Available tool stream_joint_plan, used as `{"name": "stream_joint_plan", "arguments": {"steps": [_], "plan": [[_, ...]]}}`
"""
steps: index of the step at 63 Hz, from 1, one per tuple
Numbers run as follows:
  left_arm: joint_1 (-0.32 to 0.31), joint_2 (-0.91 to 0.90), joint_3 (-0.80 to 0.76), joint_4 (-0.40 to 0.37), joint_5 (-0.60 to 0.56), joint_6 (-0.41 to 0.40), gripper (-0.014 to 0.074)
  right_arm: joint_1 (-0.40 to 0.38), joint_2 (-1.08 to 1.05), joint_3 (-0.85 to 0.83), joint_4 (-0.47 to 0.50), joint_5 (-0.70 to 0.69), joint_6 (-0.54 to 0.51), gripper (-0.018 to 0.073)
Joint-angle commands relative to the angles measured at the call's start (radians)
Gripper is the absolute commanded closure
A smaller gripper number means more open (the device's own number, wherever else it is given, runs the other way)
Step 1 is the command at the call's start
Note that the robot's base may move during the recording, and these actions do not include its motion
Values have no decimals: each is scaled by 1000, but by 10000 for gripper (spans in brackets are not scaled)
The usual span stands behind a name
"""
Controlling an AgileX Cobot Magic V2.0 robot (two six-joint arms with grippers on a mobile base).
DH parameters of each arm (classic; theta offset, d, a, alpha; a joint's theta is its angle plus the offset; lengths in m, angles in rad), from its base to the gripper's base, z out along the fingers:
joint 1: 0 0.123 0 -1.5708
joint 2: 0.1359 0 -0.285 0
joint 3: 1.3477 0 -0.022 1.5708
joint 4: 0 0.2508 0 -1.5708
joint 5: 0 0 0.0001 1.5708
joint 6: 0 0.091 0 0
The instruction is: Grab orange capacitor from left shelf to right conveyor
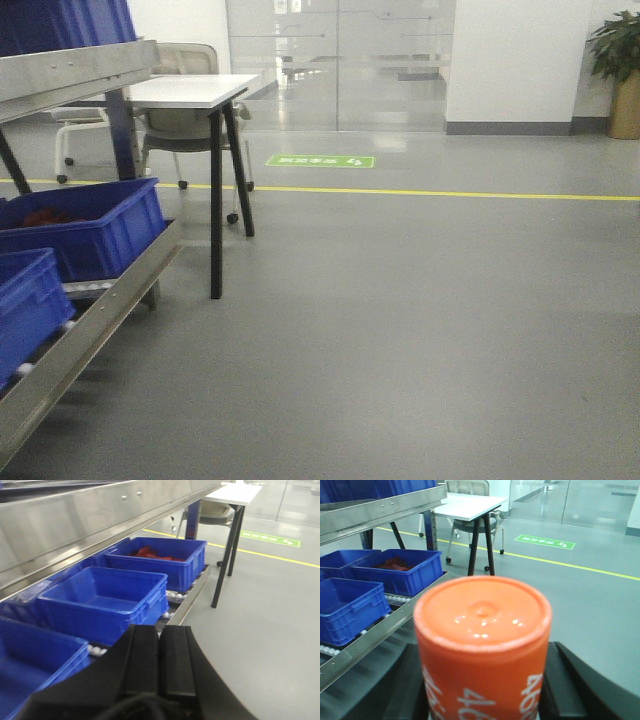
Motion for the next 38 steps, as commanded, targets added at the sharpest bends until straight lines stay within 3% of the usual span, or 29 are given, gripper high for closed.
{"name": "stream_joint_plan", "arguments": {"steps": [1, 22, 38], "plan": [[-3, 16, -5, -3, -87, -2, 723, -1, 6, -31, -15, -97, -5, 429], [-8, 16, -5, -3, -87, -2, 723, -1, 6, -31, -15, -97, -5, 429], [-104, 16, -5, -3, -87, -2, 723, -1, 6, -31, -15, -97, -5, 429]]}}
